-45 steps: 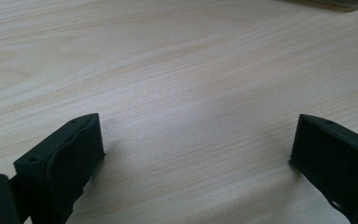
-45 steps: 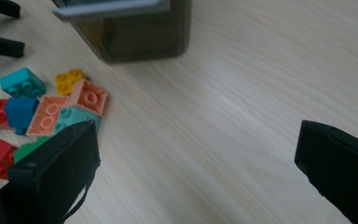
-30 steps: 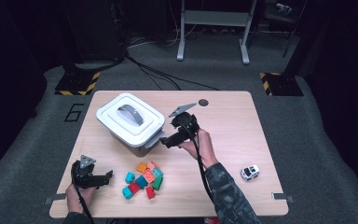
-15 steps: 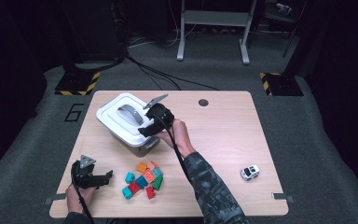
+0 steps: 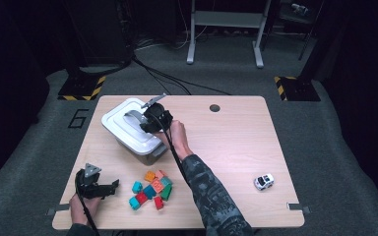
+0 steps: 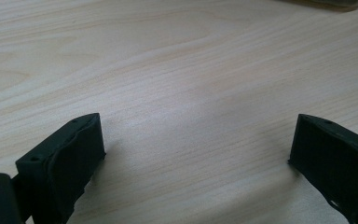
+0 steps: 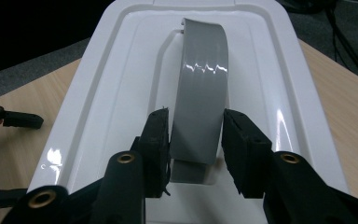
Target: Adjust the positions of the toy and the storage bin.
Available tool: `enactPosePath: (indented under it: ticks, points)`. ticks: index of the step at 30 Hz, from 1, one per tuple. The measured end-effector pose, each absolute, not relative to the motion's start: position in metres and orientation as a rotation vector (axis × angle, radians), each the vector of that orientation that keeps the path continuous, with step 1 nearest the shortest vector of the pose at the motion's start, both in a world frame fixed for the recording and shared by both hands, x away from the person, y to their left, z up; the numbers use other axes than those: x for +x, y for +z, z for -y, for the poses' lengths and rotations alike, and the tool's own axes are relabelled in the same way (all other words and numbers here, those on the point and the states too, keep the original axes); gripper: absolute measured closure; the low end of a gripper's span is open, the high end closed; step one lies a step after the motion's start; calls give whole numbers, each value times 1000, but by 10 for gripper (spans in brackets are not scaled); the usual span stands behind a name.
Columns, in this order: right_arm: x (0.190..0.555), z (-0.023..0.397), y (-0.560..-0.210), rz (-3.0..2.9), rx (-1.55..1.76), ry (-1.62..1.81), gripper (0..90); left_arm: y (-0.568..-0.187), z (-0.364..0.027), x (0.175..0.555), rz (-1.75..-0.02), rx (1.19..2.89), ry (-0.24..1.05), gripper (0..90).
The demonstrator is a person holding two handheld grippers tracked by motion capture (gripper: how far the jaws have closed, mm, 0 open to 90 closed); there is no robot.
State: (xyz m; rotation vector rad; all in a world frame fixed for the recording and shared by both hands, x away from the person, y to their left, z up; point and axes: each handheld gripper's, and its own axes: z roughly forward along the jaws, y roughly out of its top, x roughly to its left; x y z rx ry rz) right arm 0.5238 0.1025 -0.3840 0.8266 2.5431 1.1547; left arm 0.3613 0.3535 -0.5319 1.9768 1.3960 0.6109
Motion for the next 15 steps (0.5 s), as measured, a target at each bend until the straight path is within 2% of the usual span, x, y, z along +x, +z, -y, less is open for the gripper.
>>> enactPosePath:
  ticks: [15]
  points:
    - [524, -99, -386, -2492, 893, 1103, 670, -532, -354, 361, -1397, 1976, 609, 28]
